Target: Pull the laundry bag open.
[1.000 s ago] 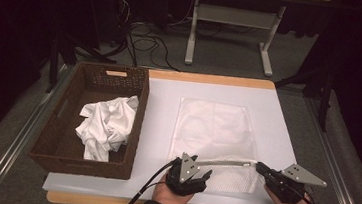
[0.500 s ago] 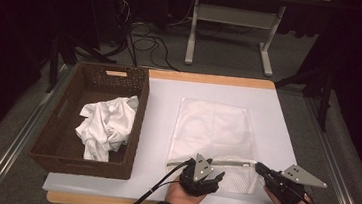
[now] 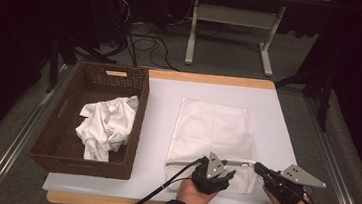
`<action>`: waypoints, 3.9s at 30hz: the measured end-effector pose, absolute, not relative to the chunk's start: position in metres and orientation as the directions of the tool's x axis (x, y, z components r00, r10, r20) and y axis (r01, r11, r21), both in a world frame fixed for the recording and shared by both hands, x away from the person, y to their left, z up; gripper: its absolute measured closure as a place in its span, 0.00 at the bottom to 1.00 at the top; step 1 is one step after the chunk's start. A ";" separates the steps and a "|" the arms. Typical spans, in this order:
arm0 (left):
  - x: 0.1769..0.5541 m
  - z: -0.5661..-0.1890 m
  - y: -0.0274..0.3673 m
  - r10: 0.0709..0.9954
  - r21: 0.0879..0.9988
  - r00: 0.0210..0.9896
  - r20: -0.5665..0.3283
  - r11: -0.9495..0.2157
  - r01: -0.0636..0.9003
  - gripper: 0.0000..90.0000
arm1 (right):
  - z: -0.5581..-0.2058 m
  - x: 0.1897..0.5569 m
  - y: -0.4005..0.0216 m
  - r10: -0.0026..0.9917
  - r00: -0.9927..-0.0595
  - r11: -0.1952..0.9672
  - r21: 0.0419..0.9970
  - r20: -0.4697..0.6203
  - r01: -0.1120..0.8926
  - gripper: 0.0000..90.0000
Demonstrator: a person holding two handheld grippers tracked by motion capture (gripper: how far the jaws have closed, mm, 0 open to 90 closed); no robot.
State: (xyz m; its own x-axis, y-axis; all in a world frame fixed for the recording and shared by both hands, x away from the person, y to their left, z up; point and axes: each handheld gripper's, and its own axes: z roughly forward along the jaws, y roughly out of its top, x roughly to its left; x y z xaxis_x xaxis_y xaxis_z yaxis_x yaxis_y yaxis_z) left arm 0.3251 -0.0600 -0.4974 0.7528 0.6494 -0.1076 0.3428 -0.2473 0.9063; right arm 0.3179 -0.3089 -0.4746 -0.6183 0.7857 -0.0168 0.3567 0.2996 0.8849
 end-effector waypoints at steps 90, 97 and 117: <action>0.331 -0.492 -0.088 0.606 0.903 0.785 -0.129 -0.256 0.346 0.96 | -0.476 0.312 -0.299 0.765 -0.642 0.348 0.875 -0.056 0.338 0.97; 0.331 -0.493 -0.087 0.606 0.902 0.783 -0.136 -0.251 0.351 0.96 | -0.476 0.312 -0.299 0.765 -0.642 0.348 0.874 -0.056 0.338 0.97; 0.333 -0.495 -0.086 0.618 0.899 0.771 -0.154 -0.237 0.369 0.96 | -0.476 0.311 -0.296 0.761 -0.646 0.354 0.872 -0.059 0.337 0.97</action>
